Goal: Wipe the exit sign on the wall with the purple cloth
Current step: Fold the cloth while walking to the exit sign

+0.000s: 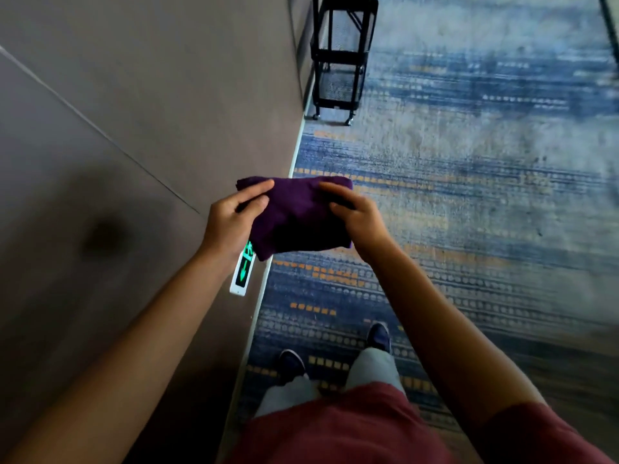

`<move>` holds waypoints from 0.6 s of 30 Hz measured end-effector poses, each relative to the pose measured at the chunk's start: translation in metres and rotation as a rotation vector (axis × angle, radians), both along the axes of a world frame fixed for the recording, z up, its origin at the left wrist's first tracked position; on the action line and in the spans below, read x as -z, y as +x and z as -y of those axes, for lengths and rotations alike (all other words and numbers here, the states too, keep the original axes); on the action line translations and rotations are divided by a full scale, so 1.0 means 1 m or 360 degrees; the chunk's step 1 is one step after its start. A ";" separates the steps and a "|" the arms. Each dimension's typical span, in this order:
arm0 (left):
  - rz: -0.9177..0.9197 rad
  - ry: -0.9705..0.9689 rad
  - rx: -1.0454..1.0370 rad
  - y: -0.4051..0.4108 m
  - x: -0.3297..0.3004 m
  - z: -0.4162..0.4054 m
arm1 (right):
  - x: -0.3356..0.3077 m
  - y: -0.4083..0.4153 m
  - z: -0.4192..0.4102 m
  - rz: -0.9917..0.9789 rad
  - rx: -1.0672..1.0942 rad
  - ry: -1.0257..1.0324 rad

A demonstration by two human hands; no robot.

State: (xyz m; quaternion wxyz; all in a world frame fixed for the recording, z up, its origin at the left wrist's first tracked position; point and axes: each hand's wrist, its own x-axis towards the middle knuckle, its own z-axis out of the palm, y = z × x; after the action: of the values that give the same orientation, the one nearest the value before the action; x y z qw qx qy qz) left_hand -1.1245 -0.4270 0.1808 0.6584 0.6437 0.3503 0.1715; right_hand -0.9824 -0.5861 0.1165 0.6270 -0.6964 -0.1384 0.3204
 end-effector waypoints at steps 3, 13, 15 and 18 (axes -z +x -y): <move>-0.0039 0.0000 0.0005 -0.012 0.009 0.000 | 0.010 -0.007 0.003 -0.0015 -0.0018 -0.0017; 0.0013 0.0299 -0.0200 0.005 0.052 0.006 | 0.046 0.012 -0.008 0.0046 -0.0194 -0.0040; -0.0053 0.0301 -0.0186 0.004 0.066 0.012 | 0.063 0.012 -0.005 -0.0007 -0.0183 -0.0070; -0.0179 0.0429 -0.0132 -0.003 0.088 0.011 | 0.089 0.011 -0.014 -0.0053 -0.0216 -0.0096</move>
State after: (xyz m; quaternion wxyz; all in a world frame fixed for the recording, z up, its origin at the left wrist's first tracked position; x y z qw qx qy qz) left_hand -1.1278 -0.4385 0.0926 0.5378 0.7198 0.3867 0.2076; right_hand -0.9718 -0.5725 0.0277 0.5848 -0.6986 -0.1652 0.3777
